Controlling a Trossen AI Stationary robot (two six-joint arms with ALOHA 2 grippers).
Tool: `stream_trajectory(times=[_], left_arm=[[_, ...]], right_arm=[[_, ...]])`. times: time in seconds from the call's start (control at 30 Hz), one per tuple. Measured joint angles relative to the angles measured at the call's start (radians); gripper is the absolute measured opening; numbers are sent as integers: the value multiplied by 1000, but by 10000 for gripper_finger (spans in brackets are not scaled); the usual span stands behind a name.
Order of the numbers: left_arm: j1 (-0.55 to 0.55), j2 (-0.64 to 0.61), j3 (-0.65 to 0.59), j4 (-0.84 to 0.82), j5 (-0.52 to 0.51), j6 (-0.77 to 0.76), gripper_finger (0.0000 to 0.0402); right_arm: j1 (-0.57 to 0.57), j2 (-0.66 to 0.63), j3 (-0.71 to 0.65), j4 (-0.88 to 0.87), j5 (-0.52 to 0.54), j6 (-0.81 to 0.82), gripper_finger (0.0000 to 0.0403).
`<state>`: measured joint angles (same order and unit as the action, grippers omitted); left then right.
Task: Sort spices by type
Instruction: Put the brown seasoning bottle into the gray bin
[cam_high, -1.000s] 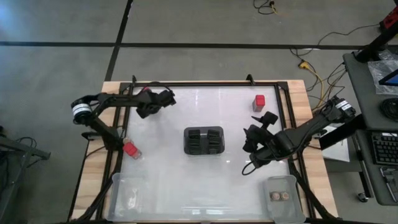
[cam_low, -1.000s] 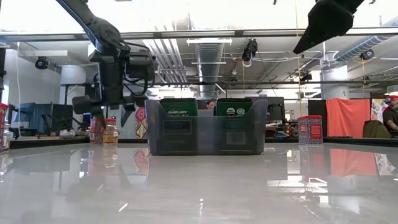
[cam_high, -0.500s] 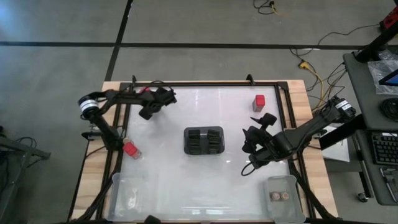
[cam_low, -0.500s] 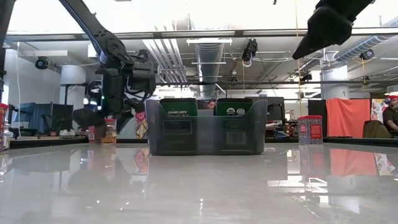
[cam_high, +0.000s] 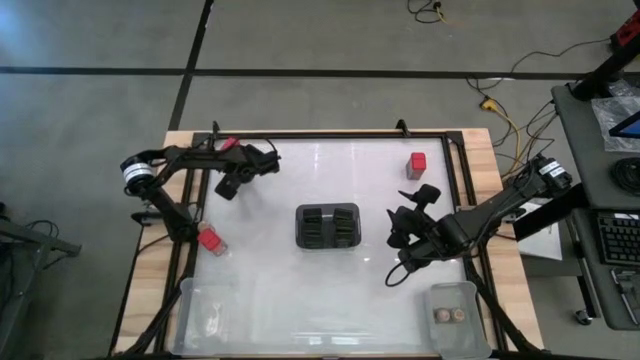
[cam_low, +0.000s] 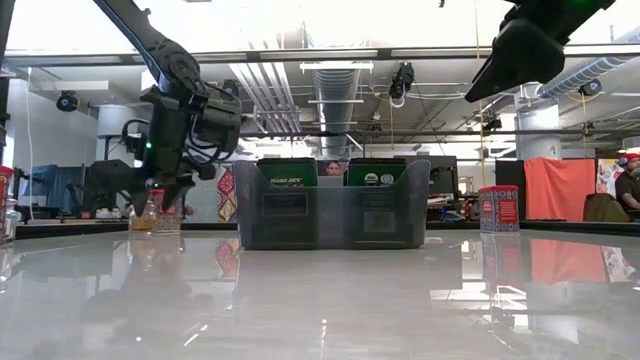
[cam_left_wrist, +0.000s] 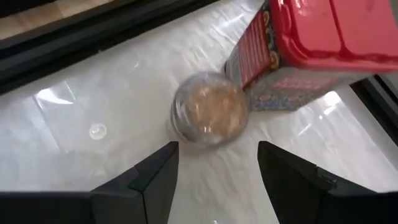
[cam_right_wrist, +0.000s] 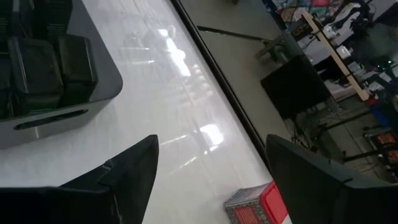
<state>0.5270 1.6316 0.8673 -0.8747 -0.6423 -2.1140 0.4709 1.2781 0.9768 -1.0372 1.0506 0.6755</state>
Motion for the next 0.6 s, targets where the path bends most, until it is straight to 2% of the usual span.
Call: stream_trajectory(times=[0.1, 0.27, 0.4, 0.5, 0.6], left_arm=[[-27, -12, 0, -1, 2, -39, 204], [-60, -29, -1, -56, 5, -194, 204], [-59, -30, -2, -109, 6, -233, 204], [-54, -31, -1, -105, 10, -208, 204], [-37, -51, 13, -106, 23, 22, 204]], right_arm=[[0, 0, 0, 3, 0, -10, 282], [0, 0, -2, 6, 0, -20, 289], [0, 0, -13, 6, -1, -22, 296], [0, 0, -25, 5, -10, -22, 301], [0, 0, -38, 4, -11, -16, 305]])
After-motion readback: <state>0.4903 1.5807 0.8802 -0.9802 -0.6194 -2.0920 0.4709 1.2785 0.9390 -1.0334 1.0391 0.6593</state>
